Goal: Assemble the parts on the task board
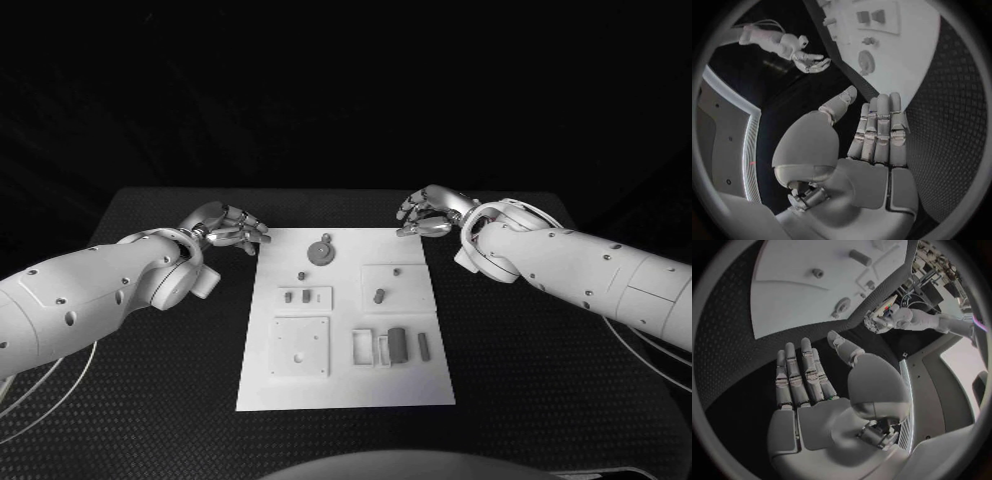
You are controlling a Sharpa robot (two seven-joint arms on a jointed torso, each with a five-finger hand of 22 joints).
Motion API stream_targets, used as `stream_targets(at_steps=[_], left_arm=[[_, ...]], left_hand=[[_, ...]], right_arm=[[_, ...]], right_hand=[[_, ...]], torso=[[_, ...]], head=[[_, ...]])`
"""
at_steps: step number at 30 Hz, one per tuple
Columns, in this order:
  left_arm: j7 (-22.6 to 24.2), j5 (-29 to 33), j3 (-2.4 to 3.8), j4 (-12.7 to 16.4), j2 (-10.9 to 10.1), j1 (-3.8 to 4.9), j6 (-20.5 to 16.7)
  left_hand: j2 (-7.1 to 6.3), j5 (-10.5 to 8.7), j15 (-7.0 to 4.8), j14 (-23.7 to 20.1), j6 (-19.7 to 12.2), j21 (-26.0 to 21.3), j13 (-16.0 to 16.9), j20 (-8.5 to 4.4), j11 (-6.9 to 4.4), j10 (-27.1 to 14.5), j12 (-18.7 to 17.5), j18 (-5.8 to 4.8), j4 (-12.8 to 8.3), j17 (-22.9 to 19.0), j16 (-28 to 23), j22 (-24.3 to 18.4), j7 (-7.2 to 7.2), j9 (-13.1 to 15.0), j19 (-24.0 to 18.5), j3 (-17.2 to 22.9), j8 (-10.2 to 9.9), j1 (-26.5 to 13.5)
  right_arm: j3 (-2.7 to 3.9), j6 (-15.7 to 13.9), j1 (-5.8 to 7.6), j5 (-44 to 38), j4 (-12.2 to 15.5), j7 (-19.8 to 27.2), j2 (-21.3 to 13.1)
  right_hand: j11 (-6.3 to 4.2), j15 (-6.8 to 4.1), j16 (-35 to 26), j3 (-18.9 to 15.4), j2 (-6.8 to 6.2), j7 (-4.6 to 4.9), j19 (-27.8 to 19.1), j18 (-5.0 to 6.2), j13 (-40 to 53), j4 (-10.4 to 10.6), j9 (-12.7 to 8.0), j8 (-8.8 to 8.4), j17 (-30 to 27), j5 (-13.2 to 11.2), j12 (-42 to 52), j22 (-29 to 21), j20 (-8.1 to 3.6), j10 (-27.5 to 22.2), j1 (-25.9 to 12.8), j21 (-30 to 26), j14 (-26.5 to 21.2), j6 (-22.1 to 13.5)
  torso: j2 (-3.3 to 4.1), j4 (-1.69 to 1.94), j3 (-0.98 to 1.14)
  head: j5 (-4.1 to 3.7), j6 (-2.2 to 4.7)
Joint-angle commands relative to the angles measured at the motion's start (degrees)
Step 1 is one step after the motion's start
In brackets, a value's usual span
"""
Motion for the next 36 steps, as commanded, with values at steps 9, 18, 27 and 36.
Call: stream_targets(at_steps=[9,18,27,36], left_arm=[[10.56,15.87,0.03,1.99,-0.94,0.06,7.34],[10.93,16.40,0.02,2.30,-1.19,0.05,7.76],[10.73,16.79,0.02,2.04,-0.96,0.04,8.10],[10.47,16.79,0.02,1.84,-0.96,0.04,8.14]], left_hand=[[0.89,-0.23,5.77,-7.71,-1.90,-2.14,-1.76,3.13,0.53,-2.37,-2.29,-3.85,0.06,-4.41,-14.53,-8.23,-0.43,-0.38,-12.79,-2.99,-0.64,-1.00],[0.93,-0.29,7.28,-9.34,-2.55,-1.92,-2.44,4.94,0.36,-3.06,-2.99,-4.39,-0.09,-4.88,-17.97,-11.54,-0.64,-0.48,-18.47,-4.00,-0.78,-0.25],[1.27,-0.28,7.30,-8.72,-2.57,-1.87,-2.68,4.90,1.01,-2.92,-3.05,-4.30,-0.08,-4.55,-18.65,-12.52,-0.06,-0.50,-18.15,-4.49,-0.72,-0.27],[1.21,-0.28,7.21,-8.27,-2.73,-1.85,-2.84,4.86,1.47,-2.87,-3.10,-4.24,-0.07,-4.26,-19.00,-13.15,0.60,-0.56,-17.82,-4.75,-0.78,-0.15]], right_arm=[[-1.14,0.72,-1.83,-17.92,4.97,-0.67,-2.83],[-1.41,0.88,-3.12,-22.23,6.99,-2.17,-3.85],[-2.20,0.88,-3.90,-24.50,6.82,-2.62,-2.76],[-2.90,-0.08,-4.46,-27.66,6.33,-4.03,-1.87]], right_hand=[[-1.21,-1.37,1.63,-0.50,-0.87,-0.04,4.07,1.97,1.37,-0.08,0.05,0.44,1.62,-0.02,1.03,-0.14,-0.09,3.18,1.07,-0.23,3.65,1.62],[-1.77,-2.26,2.04,-0.50,-1.69,-0.38,6.50,2.74,2.39,0.02,0.03,0.54,2.88,-0.04,1.10,-0.19,-0.07,4.56,0.73,-0.46,5.45,2.45],[-0.97,-2.25,1.39,-0.21,-2.20,-1.07,6.70,2.85,2.30,0.00,0.12,0.91,3.46,-0.03,-0.51,-0.17,0.02,2.78,0.77,-1.32,5.30,3.74],[1.16,-1.95,0.41,0.61,-2.10,-1.74,6.43,2.78,-0.11,-0.16,-0.56,0.32,4.19,-0.04,-4.53,0.18,0.14,-2.61,2.26,-2.58,4.85,3.68]], torso=[[0.08,-0.23,0.03],[0.09,-0.16,0.06],[0.10,-0.08,0.05],[0.09,-0.07,0.03]], head=[[-0.20,0.40],[-0.23,0.51],[-0.32,0.43],[-0.28,0.28]])
